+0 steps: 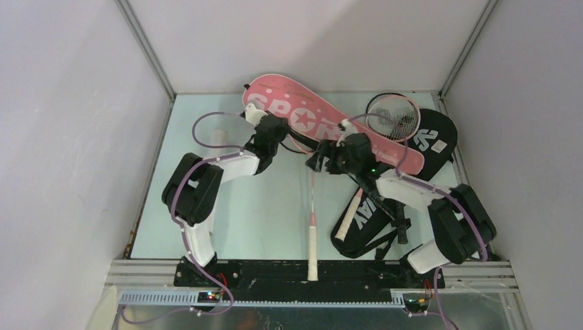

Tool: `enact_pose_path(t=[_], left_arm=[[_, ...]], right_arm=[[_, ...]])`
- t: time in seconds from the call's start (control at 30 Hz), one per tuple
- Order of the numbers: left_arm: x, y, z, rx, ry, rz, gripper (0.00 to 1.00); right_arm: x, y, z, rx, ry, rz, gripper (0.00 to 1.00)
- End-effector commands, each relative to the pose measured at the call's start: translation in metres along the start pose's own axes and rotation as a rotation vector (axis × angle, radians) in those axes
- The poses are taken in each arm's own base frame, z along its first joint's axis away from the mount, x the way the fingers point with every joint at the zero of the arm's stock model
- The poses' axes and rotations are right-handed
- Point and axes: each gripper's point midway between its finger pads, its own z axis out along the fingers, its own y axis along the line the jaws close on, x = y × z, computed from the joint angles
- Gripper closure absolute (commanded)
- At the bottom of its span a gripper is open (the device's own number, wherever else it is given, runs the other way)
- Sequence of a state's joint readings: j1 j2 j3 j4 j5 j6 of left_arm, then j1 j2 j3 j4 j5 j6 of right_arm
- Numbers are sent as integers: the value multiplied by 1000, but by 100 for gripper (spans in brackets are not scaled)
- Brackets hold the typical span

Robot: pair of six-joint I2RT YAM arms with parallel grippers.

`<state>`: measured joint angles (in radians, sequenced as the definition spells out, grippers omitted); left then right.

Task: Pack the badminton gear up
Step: Pick up the racket bag from the center of the board, then place the racket in the racket bag.

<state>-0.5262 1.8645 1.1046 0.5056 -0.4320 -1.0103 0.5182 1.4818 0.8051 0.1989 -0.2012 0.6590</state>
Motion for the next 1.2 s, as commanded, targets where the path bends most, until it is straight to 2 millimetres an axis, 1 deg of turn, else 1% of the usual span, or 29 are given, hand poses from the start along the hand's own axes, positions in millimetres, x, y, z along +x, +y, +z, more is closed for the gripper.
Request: enact_pose_path(t=[0.0,0.03,0.07,0.1,0.13,0.17,0.2,0.27,0.33,0.37,0.4,0.43,0.47,0.57,0.6,0.63,0.67,0.7,0.73,0.77,0.8,0.83,0.87,0.9,0.93,0.97,1.0,1.1,1.17], left_arm=[[-30,-28,-21,25,-71,48,100],[-31,-27,-22,19,-73,54,100],[-32,-26,-25,12,-74,62,100],[-35,-27,-27,12,-80,62,100],[-34,-24,-28,6,-79,70,100],[-36,-24,-30,6,-83,72,100],[-36,-21,-31,1,-82,75,100],[-37,-20,-33,1,-85,76,100],[-36,-20,-34,-1,-81,84,100],[-38,-20,-34,-5,-82,98,100],[-40,-19,-34,-13,-89,109,100],[-43,-19,-35,-23,-92,135,100],[-47,-19,-35,-33,-102,148,100],[-61,-24,-39,-45,-107,235,100],[-66,-25,-41,-43,-106,249,100],[-73,-28,-47,-35,-109,280,100],[-81,-37,-56,-7,-113,288,100],[-84,-36,-61,-4,-107,340,100],[-92,-47,-72,39,-100,395,100],[-92,-47,-78,36,-73,442,100],[-98,-55,-89,66,-59,499,100],[-99,-52,-96,52,-21,547,100],[-104,-61,-107,88,-7,589,100],[-99,-58,-116,91,49,626,100],[-104,-60,-129,112,64,658,100],[-99,-63,-137,149,101,672,100],[-106,-68,-151,174,101,677,100],[-107,-74,-177,247,144,694,100],[-107,-72,-194,269,175,720,100]], right_arm=[[33,0,26,89,85,-158,14],[42,-7,32,129,102,-170,14],[53,-4,33,138,123,-184,15],[57,-11,36,180,120,-193,15],[66,-10,36,193,136,-207,15],[69,-15,36,231,130,-217,16],[77,-18,37,259,140,-231,17],[89,-17,38,264,161,-247,21],[98,-9,40,231,181,-269,48],[102,-3,39,216,188,-279,73],[100,2,36,203,186,-297,89],[101,10,32,186,185,-320,94],[95,18,24,173,170,-353,98],[93,33,-3,138,189,-423,100],[91,38,-18,111,194,-424,100],[90,39,-25,98,195,-432,100],[88,40,-38,80,188,-432,100],[85,39,-44,76,181,-445,100],[80,42,-57,59,170,-455,100],[72,45,-70,47,150,-479,100],[67,47,-76,42,136,-491,100],[60,50,-88,25,117,-513,100],[55,51,-94,19,104,-520,100],[47,50,-104,24,78,-523,100],[42,49,-108,32,62,-523,100],[37,47,-115,42,44,-527,100],[33,45,-118,50,32,-523,100],[25,37,-127,93,5,-514,100],[20,28,-131,133,-5,-500,100]])
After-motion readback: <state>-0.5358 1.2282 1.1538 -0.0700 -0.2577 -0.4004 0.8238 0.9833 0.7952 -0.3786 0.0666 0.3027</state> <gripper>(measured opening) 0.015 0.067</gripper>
